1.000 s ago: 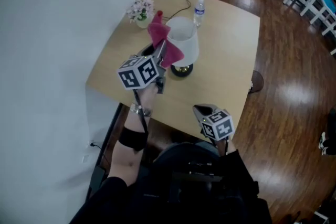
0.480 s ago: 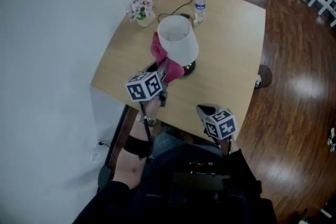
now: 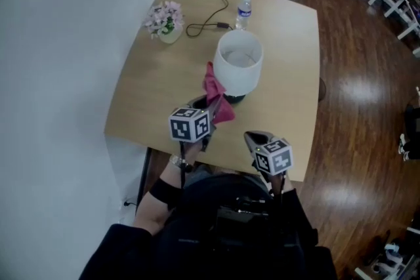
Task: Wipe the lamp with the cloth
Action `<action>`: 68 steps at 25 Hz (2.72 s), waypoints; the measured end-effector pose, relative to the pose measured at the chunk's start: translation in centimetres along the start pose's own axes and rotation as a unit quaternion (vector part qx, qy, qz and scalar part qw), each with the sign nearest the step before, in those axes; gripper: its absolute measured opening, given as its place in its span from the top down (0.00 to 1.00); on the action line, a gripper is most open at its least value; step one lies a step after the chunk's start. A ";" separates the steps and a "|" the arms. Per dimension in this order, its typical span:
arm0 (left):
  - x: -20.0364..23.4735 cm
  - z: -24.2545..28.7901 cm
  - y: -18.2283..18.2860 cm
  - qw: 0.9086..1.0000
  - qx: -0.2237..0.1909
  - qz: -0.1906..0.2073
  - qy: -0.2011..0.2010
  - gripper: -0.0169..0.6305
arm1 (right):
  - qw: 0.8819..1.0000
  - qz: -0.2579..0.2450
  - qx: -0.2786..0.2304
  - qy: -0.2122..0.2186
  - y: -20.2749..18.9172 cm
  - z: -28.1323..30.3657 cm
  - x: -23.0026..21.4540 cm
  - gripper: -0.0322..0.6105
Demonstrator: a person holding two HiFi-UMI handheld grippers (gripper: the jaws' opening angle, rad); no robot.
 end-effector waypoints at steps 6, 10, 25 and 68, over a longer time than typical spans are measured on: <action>3.9 -0.7 1.3 0.998 0.008 0.023 -0.053 0.82 | 0.998 0.034 -0.019 -0.040 1.0 3.0 2.4 0.94; 5.1 -1.8 6.8 0.994 -0.031 0.032 -0.101 0.82 | 0.996 0.051 -0.027 -0.070 1.2 3.2 3.8 0.94; 0.2 2.2 22.1 0.966 -0.092 0.061 -0.234 0.82 | 0.986 0.093 -0.058 -0.125 2.1 1.7 4.4 0.94; -11.1 3.4 25.7 0.900 -0.038 0.397 -0.177 0.83 | 0.987 0.102 -0.106 -0.067 3.0 0.7 -0.9 0.94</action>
Point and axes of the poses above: the fingertips, and each gripper's own axes: z forward along the fingers, x to its left, y out of its top, the point moved 7 cm from there along -z, backward along the fingers, and after that the axes turned 14 degrees about y, right-handed, at the moved point
